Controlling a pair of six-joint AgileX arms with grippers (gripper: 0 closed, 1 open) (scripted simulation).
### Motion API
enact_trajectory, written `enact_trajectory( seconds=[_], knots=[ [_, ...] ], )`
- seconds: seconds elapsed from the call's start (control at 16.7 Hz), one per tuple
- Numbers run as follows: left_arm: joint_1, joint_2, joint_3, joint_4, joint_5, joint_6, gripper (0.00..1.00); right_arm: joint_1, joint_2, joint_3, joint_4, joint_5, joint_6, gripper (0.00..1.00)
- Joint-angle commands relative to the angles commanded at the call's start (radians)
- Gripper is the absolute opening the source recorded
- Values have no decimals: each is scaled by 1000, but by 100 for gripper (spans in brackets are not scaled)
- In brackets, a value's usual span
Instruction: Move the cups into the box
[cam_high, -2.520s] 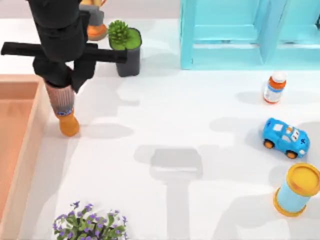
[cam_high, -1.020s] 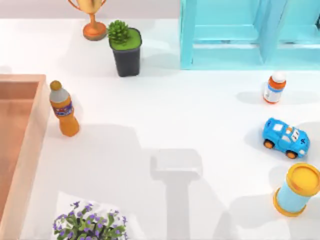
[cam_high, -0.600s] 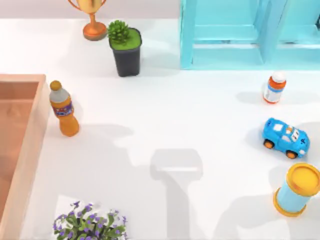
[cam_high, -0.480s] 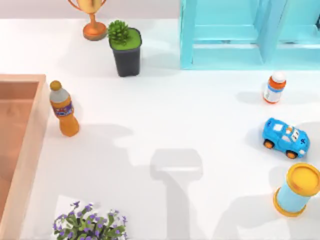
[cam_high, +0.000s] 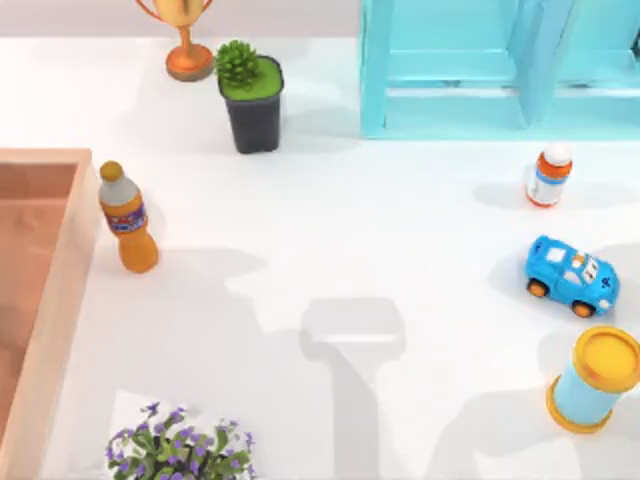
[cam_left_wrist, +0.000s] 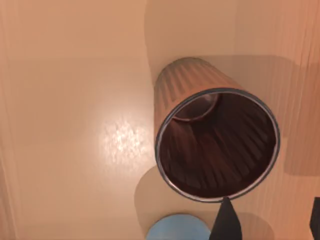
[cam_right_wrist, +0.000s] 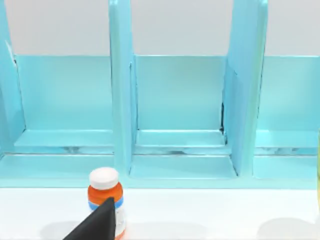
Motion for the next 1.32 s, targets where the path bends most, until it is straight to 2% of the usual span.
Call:
enact_trajectory(
  seconds=[0.3,0.36,0.96,1.32],
  knots=[
    [0,0,0,0,0,0,98,0,0,0,0,0,0,100],
    [0,0,0,0,0,0,100,0,0,0,0,0,0,100],
    [-1,2,17,-16,1,-1,100,0,0,0,0,0,0,100],
    [-1,26,287,-262,2,-3,100,0,0,0,0,0,0,100]
  ],
)
